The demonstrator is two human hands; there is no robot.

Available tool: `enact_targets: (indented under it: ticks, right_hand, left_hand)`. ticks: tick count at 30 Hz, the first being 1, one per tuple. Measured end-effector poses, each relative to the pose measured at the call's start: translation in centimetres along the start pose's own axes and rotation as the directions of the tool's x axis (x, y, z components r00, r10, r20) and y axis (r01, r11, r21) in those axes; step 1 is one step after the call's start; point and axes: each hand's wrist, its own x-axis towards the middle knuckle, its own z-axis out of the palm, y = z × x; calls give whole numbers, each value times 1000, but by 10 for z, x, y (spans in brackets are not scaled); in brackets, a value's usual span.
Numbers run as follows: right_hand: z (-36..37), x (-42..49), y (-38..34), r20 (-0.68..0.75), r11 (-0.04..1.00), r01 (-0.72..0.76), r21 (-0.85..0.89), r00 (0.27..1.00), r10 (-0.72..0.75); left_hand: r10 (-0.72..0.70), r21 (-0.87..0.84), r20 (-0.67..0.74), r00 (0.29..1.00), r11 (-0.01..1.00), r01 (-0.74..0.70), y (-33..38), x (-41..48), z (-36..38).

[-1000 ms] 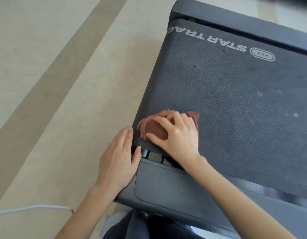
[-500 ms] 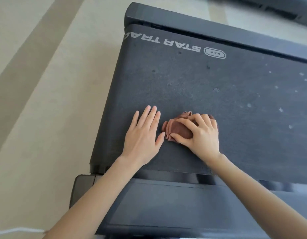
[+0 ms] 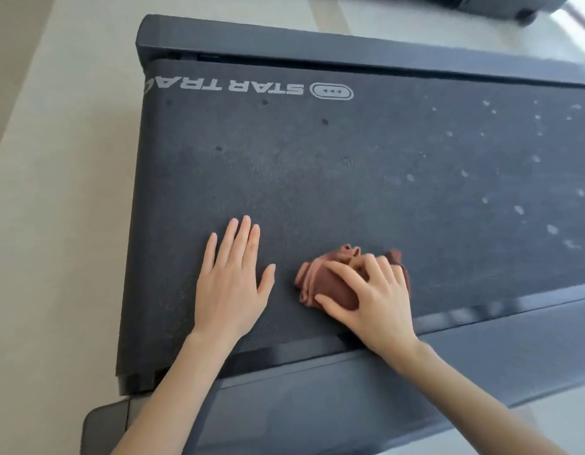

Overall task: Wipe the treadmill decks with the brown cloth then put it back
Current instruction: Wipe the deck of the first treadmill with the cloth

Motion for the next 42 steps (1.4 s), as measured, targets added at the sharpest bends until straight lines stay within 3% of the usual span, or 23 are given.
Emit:
enact_targets:
  ticks: [3,5,8,12,14,20,23,25,27,28,29,30,32,35,37,40,42]
  right_hand:
    - [3,-4,12,13,991,136,-2,991,-136]
    - [12,31,20,24,991,134,-29,991,-133]
    - [28,101,35,41,991,-52,-123,997,57]
    - [40,141,39,79,941,-296,-166,947,312]
    - [33,117,26,42,931,-323,-167,941,334]
    - [-1,-9,15,-52,987,-113,-110,993,108]
    - [-16,-16,64,-28,955,-193,-227,981,191]
    - [-25,-4,109,-53,843,-464,-273,882,468]
    - [-30,7,142,-57,621,-742,-251,652,756]
    - [-29,12,144,-55,531,-813,-237,557,828]
    - [-25,16,138,-59,488,-837,-246,515,855]
    - [-19,18,125,-72,492,-828,-267,527,847]
    - [-10,19,86,-60,611,-735,-295,652,756]
    - [1,14,26,29,821,-485,-303,856,516]
    - [1,12,10,77,914,-298,-276,941,330]
    - [-10,7,45,90,949,-143,-280,981,174]
    - [-23,-2,100,22,907,-281,-315,953,303]
  left_hand:
    - [0,-8,2,1000,1000,0,1,0,-3]
    - [5,-12,10,1000,1000,-5,3,-1,-3]
    - [1,-3,17,1000,1000,-1,2,-2,-3]
    - [-11,-5,22,1000,1000,11,9,2,-3]
    - [3,-37,15,1000,999,-3,20,8,-1]
    - [173,-81,-12,985,981,-174,49,13,11]
    - [197,-52,-32,980,979,-198,46,10,14]
    - [195,-27,-23,980,980,-196,43,10,14]
    - [207,-1,-5,978,978,-207,44,11,14]
    - [210,3,-1,978,978,-210,44,11,15]
    - [210,1,-1,978,978,-210,45,11,16]
    - [209,1,-2,978,978,-209,46,11,16]
    - [208,7,-9,978,978,-208,47,11,16]
    - [215,-8,-26,976,976,-216,45,12,17]
    - [214,-5,-33,976,977,-214,45,13,18]
    - [192,-8,-42,981,981,-192,45,14,18]
    - [192,-22,-46,980,981,-193,47,14,17]
